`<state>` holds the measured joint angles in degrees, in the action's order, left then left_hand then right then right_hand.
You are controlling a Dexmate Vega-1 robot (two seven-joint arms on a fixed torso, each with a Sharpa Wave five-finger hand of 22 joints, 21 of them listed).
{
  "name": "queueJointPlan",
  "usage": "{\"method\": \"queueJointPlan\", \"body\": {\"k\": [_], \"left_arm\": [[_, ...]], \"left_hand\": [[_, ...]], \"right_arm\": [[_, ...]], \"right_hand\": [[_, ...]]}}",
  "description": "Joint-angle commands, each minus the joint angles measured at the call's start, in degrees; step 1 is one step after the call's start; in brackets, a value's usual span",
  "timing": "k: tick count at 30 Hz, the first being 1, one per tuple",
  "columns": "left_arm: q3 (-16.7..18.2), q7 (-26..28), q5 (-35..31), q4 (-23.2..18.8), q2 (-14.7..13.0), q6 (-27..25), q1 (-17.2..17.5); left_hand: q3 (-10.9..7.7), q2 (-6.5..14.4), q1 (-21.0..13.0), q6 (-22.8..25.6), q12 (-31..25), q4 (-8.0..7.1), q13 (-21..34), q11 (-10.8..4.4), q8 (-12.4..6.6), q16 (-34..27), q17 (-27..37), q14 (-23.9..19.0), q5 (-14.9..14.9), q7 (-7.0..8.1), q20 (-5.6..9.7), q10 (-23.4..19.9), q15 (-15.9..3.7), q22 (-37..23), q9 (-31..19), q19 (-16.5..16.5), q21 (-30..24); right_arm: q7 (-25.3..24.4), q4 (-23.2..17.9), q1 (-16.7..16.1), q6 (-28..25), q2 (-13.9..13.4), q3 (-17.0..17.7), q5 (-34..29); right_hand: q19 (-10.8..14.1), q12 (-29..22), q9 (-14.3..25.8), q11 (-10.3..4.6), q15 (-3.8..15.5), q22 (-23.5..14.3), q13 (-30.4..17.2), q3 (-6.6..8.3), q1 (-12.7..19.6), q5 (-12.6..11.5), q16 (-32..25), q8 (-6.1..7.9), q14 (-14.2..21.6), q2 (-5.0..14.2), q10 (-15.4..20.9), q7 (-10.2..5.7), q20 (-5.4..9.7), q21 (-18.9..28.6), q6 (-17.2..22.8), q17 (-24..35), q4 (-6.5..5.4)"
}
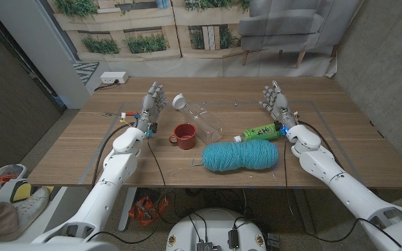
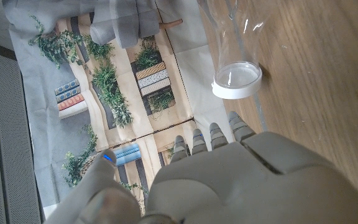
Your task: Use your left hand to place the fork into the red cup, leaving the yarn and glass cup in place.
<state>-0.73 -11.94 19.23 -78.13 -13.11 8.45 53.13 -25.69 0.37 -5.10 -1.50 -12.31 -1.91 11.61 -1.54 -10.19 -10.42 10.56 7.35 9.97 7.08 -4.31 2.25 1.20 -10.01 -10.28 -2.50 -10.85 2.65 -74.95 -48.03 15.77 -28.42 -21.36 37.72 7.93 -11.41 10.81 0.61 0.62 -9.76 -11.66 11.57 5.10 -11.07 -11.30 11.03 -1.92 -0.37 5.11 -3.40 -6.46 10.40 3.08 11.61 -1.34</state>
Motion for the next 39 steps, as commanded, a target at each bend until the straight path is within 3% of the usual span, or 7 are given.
{"method": "queueJointPlan", "body": {"k": [1,14,29,39], "left_arm": [[6.9,-4.4,-7.3,-1.2,6.1,-1.8,0.8],[8.6,-3.2,-11.1,0.1,8.4,-1.0,0.0],[5.8,4.3,-20.0,0.9,7.1,-0.3,-1.9],[5.1,5.8,-20.6,2.9,6.8,1.3,-2.9]], "left_hand": [[-0.51,0.1,-0.3,0.0,-0.4,0.17,0.1,-0.09,-0.27,-0.2,0.1,0.8,0.4,0.39,-0.46,0.3,-0.01,-0.2,-0.1,-0.2,-0.3],[-0.52,0.2,-0.2,0.3,-0.4,0.29,0.1,0.17,-0.48,-0.2,0.1,1.1,0.4,0.23,-0.31,0.3,-0.03,-0.2,-0.1,-0.4,-0.3],[-0.47,0.2,-0.2,1.3,-0.5,0.42,0.1,0.19,-0.85,-0.2,0.1,1.2,0.3,0.18,0.0,0.0,-0.16,-0.2,-0.1,-0.2,-0.3],[-0.43,0.2,-0.1,2.0,-0.6,0.52,0.1,0.09,-1.09,-0.2,0.1,1.2,0.3,0.09,0.1,-0.3,-0.2,-0.2,-0.1,-0.1,-0.4]], "right_arm": [[-0.4,-0.6,-0.5,0.0,0.0,0.0,-0.5],[0.9,0.6,0.6,0.1,-0.4,-0.2,-1.0],[2.9,4.1,3.7,0.1,-0.1,-0.4,-1.4],[3.5,5.9,4.9,0.1,0.1,-0.4,-1.6]], "right_hand": [[0.2,-0.3,0.2,0.06,0.03,-0.1,0.0,0.44,0.3,-0.3,-0.2,0.34,-0.4,0.07,0.2,-0.51,-0.07,0.3,0.0,0.2,0.25],[0.0,-0.1,0.2,-0.05,0.1,-0.1,0.0,0.39,0.2,-0.3,-0.4,0.22,-0.1,0.07,-0.2,-0.63,-0.11,0.3,-0.4,0.2,0.34],[-0.1,-0.2,0.2,-0.28,0.3,-0.1,0.0,0.28,0.0,-0.2,-0.4,0.28,-0.4,0.06,-0.1,-0.69,-0.08,0.3,-0.3,0.2,0.32],[-0.1,-0.2,0.2,-0.31,0.38,-0.1,0.0,0.25,0.0,-0.2,-0.4,0.29,-0.4,0.07,-0.1,-0.71,-0.06,0.4,-0.3,0.2,0.36]]}}
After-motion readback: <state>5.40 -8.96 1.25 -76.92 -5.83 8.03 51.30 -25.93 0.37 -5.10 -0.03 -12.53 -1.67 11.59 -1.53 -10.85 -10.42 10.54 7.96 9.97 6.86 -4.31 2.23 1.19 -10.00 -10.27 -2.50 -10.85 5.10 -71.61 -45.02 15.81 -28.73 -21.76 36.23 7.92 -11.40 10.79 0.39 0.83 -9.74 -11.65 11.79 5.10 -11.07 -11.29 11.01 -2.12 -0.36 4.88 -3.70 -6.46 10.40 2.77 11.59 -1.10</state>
